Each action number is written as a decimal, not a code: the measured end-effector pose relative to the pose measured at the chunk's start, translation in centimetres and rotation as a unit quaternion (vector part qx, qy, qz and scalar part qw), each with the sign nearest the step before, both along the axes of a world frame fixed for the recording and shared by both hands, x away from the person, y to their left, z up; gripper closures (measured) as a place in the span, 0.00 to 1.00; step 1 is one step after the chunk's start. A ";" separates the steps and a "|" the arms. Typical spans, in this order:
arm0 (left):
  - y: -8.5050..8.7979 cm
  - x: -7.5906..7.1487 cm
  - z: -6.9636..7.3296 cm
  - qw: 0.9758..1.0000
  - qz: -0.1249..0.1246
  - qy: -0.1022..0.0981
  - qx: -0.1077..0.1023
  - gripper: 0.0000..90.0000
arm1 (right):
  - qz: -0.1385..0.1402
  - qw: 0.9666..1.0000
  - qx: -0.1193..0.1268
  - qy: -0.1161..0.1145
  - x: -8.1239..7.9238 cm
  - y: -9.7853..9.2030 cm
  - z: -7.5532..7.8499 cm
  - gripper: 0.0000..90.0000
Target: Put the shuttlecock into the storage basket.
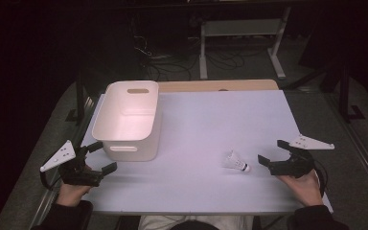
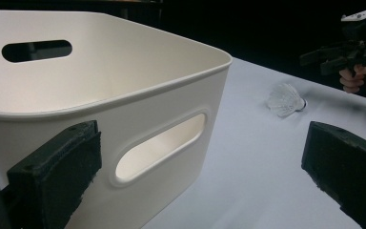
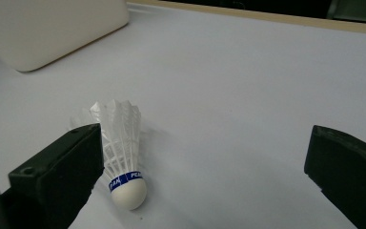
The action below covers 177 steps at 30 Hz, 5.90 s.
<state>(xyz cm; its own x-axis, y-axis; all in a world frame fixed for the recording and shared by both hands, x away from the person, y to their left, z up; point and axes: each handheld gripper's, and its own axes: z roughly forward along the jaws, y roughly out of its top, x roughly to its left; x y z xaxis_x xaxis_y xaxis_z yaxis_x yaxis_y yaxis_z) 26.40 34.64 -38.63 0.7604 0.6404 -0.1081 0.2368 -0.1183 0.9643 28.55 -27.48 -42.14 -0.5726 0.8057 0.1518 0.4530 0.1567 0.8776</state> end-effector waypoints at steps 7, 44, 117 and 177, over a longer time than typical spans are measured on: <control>0.0 0.0 0.0 1.000 -0.001 0.000 0.000 0.00 | 0.002 1.000 0.000 -0.001 0.0 0.0 0.0 0.00; 0.0 -0.1 0.1 1.000 -0.004 -0.001 -0.003 0.00 | 0.012 1.000 -0.004 0.005 -0.2 0.4 0.7 0.00; 0.0 -0.1 0.1 1.000 -0.005 0.000 -0.007 0.00 | 0.122 0.986 -0.093 0.061 3.1 4.7 4.0 0.00; 0.0 -0.1 0.0 1.000 -0.009 0.000 -0.008 0.00 | 0.205 0.939 -0.207 0.182 5.2 7.4 1.2 0.03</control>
